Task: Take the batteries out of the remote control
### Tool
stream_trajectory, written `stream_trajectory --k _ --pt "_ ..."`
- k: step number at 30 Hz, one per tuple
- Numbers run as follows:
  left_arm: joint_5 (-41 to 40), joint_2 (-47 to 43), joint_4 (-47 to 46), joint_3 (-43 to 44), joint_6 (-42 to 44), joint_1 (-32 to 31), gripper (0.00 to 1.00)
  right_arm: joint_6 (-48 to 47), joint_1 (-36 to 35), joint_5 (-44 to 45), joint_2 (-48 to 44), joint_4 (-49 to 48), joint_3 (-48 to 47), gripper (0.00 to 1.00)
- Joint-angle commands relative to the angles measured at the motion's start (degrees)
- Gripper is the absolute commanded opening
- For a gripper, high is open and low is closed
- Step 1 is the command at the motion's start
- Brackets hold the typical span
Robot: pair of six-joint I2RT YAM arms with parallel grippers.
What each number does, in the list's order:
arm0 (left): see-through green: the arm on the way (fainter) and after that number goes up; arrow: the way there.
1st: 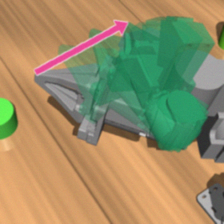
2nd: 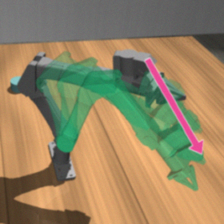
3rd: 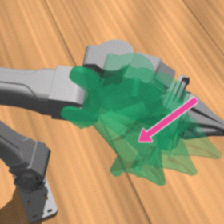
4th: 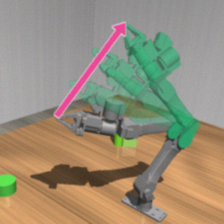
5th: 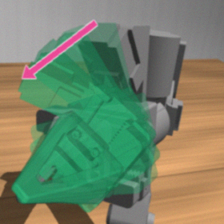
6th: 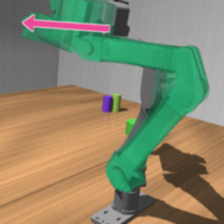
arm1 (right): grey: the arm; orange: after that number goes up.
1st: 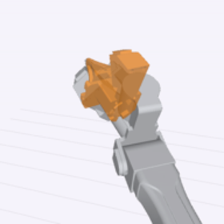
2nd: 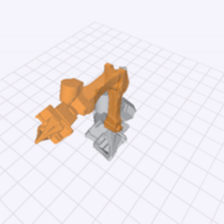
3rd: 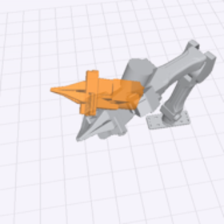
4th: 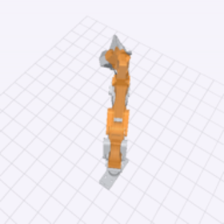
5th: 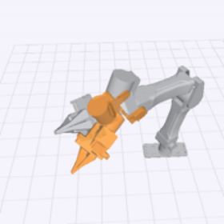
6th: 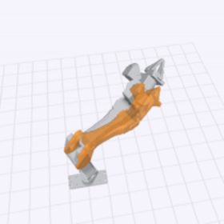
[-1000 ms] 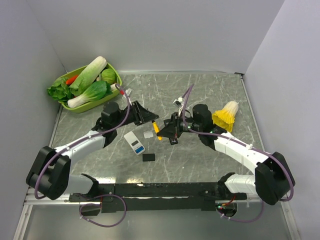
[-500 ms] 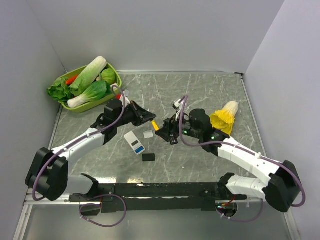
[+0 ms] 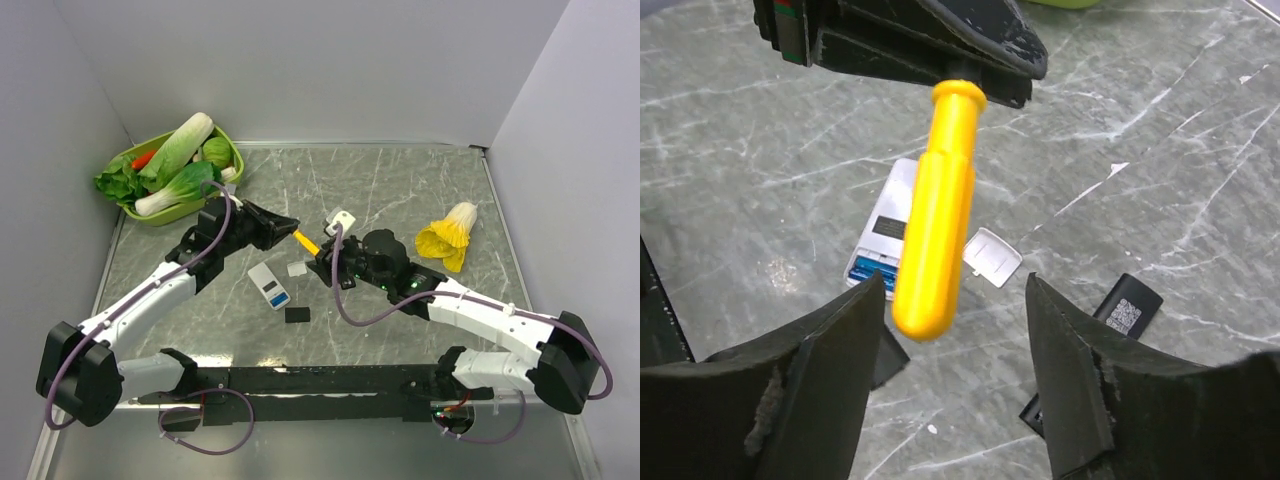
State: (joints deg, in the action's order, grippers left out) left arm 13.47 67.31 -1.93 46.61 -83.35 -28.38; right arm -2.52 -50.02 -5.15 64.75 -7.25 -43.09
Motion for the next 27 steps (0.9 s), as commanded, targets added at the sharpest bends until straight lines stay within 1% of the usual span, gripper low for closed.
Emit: stream_trajectory --k 1,2,8,11,16,18,19,20,22,23,24,25,26,27 --pt "-1.1 -1.1 0.8 -0.5 -5.4 -0.3 0.01 -2.7 -1.9 2.7 2.0 -1.8 -4.3 0.62" --pt "-0.8 -1.1 -0.3 -0.8 -5.4 -0.3 0.01 -2.7 -2.2 3.6 2.4 -1.6 -5.0 0.61" --pt "-0.4 -0.2 1.1 -0.3 -4.5 -0.4 0.01 -2.6 -3.4 4.6 4.4 -2.5 -5.9 0.54" --pt "-1.2 -0.8 1.2 -0.7 -4.4 -0.4 0.01 -2.7 -4.0 6.3 5.6 -2.3 -6.8 0.49" --pt "-2.8 -1.8 3.0 -1.5 -4.1 -0.4 0.01 -2.4 -4.2 7.5 7.0 -2.0 -8.1 0.49" --pt "-3.1 -2.0 3.3 -1.5 -4.2 -0.4 0.01 -2.4 -4.6 7.8 7.1 -2.1 -8.3 0.46" --pt "-3.2 -2.0 3.7 -1.5 -4.1 -0.4 0.01 -2.4 -4.5 8.0 7.2 -2.1 -8.4 0.43" --pt "-3.3 -2.0 3.7 -1.5 -3.9 -0.4 0.01 -2.6 -4.6 8.4 7.3 -2.1 -8.6 0.34" --pt "-3.6 -1.9 4.0 -1.4 -3.6 -0.4 0.01 -2.7 -4.9 9.4 7.3 -2.2 -8.7 0.23" --pt "-3.7 -1.9 4.0 -1.4 -3.4 -0.4 0.01 -3.1 -4.8 9.5 7.2 -2.3 -8.6 0.1" --pt "-3.7 -1.9 4.0 -1.5 -3.2 -0.4 0.01 -3.3 -4.8 9.4 7.1 -2.5 -8.5 0.03" --pt "-3.5 -1.9 3.9 -1.5 -2.6 -0.4 0.01 -3.4 -4.9 9.5 6.9 -2.7 -8.2 0.0" --pt "-2.8 -1.7 3.6 -1.5 -2.0 -0.4 0.04 -3.2 -4.8 9.7 6.6 -2.9 -7.9 0.0" --pt "-2.3 -1.7 3.4 -1.3 -0.9 -0.4 0.28 -2.9 -4.8 10.1 6.2 -2.9 -7.7 0.0"
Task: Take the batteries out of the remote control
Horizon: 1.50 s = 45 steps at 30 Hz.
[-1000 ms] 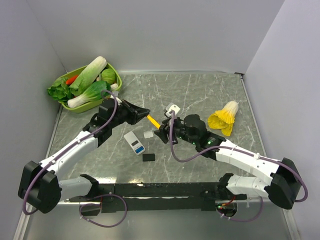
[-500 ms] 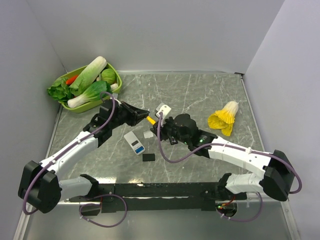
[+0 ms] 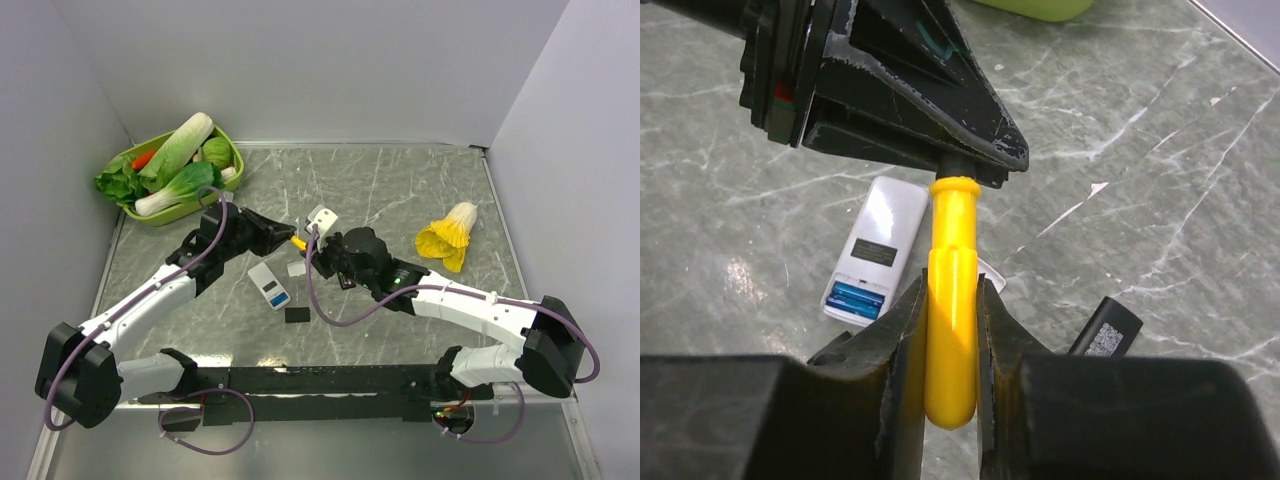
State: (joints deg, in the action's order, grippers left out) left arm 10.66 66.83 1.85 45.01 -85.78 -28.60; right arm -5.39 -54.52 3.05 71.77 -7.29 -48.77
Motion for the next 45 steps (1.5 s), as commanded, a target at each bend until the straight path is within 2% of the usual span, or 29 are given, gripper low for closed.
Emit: stream_trajectory --k 1,3,4,5,9,10,13,15,19,23,27,30,33,38,41,42,45 --pt "0.8 -1.2 -0.4 1.1 5.1 0.1 0.47 0.4 -0.4 2.0 -0.9 -1.9 -2.0 0.0" --pt "-1.2 -1.1 5.2 3.3 8.7 0.3 0.93 1.5 0.3 1.6 -1.1 0.3 -2.6 0.0" --pt "-2.2 -1.0 7.8 5.7 12.4 0.6 0.98 2.0 0.5 1.4 -1.1 3.9 -3.4 0.0" --pt "-3.7 -1.2 13.0 6.8 14.4 1.0 0.99 3.3 0.8 1.4 -1.0 5.6 -3.7 0.0" --pt "-11.3 -3.4 21.9 9.7 21.0 3.0 0.99 7.8 2.3 -0.9 -2.7 14.3 -4.2 0.0" --pt "-16.6 -4.0 22.8 9.0 22.0 3.6 0.98 8.8 2.8 -0.9 -2.9 16.2 -4.7 0.0" --pt "-24.5 -5.9 25.4 5.7 22.1 5.0 0.92 12.8 4.0 -4.3 -3.5 25.5 -6.9 0.0" --pt "-25.8 -6.6 25.1 3.4 22.1 5.8 0.91 15.0 4.6 -6.3 -3.7 31.3 -7.7 0.0" --pt "-22.5 -5.0 20.9 -1.8 24.0 8.5 0.93 18.0 4.5 -14.4 -2.5 37.6 -9.7 0.0" --pt "-15.5 1.3 16.1 -3.5 28.3 8.6 0.89 18.0 4.5 -17.7 0.6 39.5 -10.7 0.0" --pt "-15.8 5.2 14.5 -4.3 30.2 8.7 0.85 17.4 4.6 -17.1 3.5 42.5 -12.9 0.0" --pt "-16.6 6.8 12.0 -5.3 30.5 8.8 0.87 16.7 4.5 -19.1 4.5 43.4 -14.0 0.0" --pt "-12.2 8.7 9.8 -4.9 31.3 8.9 0.89 17.9 5.2 -11.2 5.0 47.3 -14.7 0.0" --pt "-9.0 6.0 5.2 -6.3 32.2 8.1 0.88 16.4 9.7 -5.4 2.9 53.5 -13.3 0.0" --pt "-3.8 6.1 3.2 -5.3 32.3 8.1 0.87 10.2 11.4 -5.6 2.3 56.8 -12.8 0.0" --pt "-0.9 7.5 1.2 -4.9 32.6 8.1 0.86 7.3 11.4 -1.3 2.5 57.6 -13.1 0.0" --pt "0.9 11.6 -1.1 -1.8 32.8 7.9 0.84 1.6 12.8 2.1 4.8 62.0 -17.3 0.0"
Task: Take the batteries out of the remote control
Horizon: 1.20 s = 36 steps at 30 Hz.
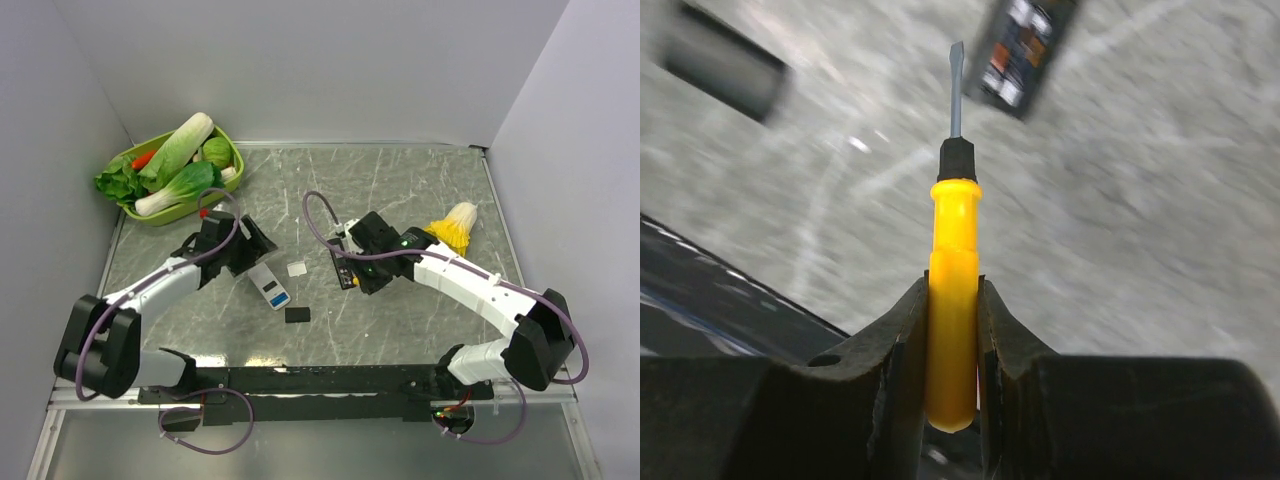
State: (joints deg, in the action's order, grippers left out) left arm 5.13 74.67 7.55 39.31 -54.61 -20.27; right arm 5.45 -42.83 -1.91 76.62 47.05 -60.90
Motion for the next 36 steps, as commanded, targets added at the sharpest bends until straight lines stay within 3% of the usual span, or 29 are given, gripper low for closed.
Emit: stream_trajectory --k 1,8,11,12,14,15,17,27,36 --pt "8.7 5.0 -7.3 4.7 1.6 -0.5 0.83 -10.6 2.1 7.4 0.8 7.9 -6.1 0.0" --pt "18.9 17.1 -14.8 11.5 1.4 -0.7 0.72 -26.9 2.1 8.5 2.0 3.5 -6.1 0.0" --pt "23.1 20.4 -20.5 11.0 -0.1 -1.3 0.59 -31.1 2.1 6.4 1.3 0.7 -4.1 0.0" --pt "24.1 22.3 -21.7 11.0 -0.4 -1.5 0.45 -32.2 2.2 6.0 0.5 -1.1 -3.1 0.0" --pt "26.4 25.2 -24.5 11.8 -1.1 -2.1 0.29 -34.4 2.2 5.6 -0.4 -3.1 -0.2 0.0" --pt "26.9 26.2 -24.9 12.2 -1.3 -2.5 0.1 -35.0 2.3 5.3 -1.0 -3.8 0.5 0.0" --pt "27.7 29.1 -26.4 13.5 -1.8 -3.2 0.01 -36.0 2.3 4.8 -1.6 -4.8 1.9 0.0" --pt "29.7 38.3 -28.5 18.8 -4.4 -5.1 0.01 -40.7 1.6 3.6 -3.9 -8.6 5.4 0.0" --pt "29.6 42.8 -27.2 23.1 -3.7 -6.1 0.01 -42.1 -0.2 8.6 -3.3 -9.0 6.1 0.0"
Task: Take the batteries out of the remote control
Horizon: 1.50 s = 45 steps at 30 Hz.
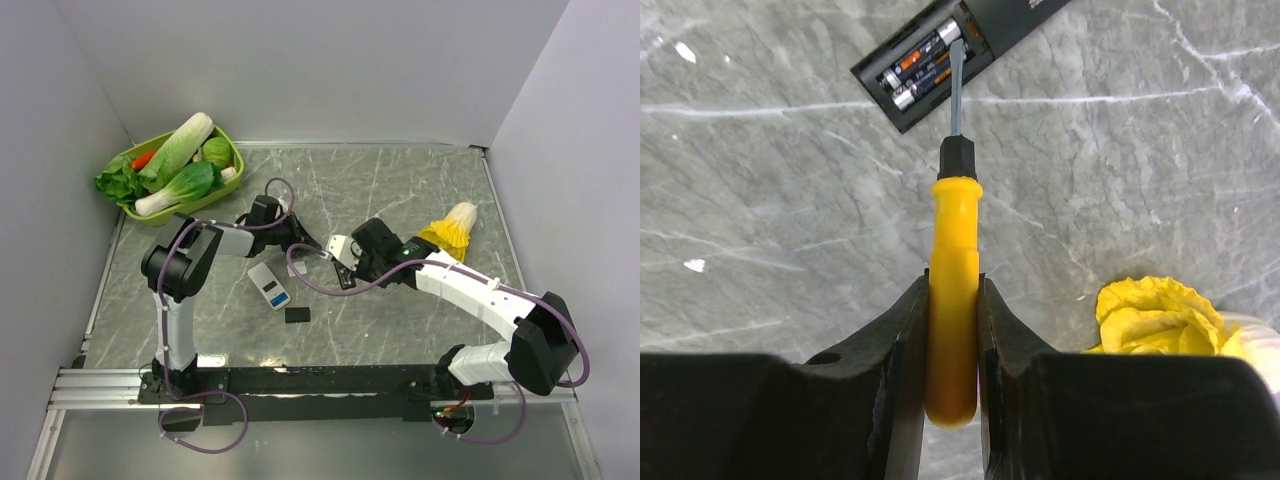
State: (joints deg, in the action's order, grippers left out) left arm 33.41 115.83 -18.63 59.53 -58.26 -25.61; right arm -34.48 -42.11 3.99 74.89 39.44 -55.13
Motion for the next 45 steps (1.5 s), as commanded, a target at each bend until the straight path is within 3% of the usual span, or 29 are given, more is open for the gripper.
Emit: stream_trajectory --k 1,9,19,26,30,45 --pt "1.2 2.0 -0.5 3.3 0.2 -0.9 0.01 -2.3 -0.9 2.9 -1.5 -1.4 0.2 0.0" --pt "1.2 6.0 2.5 8.1 1.5 -2.3 0.01 -2.0 -1.7 4.4 1.7 -0.2 -0.5 0.0" --pt "3.5 7.2 -0.9 8.1 0.8 -2.5 0.02 -0.4 -2.6 4.1 5.3 0.1 -1.1 0.0" --pt "1.0 5.3 1.8 8.1 3.1 -3.1 0.29 0.5 -3.2 3.7 8.4 1.3 -2.9 0.0" --pt "0.5 5.5 3.0 8.6 3.7 -3.7 0.34 0.7 -3.9 4.6 9.7 2.0 -4.1 0.0" --pt "0.0 7.7 4.9 8.5 3.1 -4.6 0.27 3.1 -5.4 6.9 20.0 9.8 -15.4 0.0"
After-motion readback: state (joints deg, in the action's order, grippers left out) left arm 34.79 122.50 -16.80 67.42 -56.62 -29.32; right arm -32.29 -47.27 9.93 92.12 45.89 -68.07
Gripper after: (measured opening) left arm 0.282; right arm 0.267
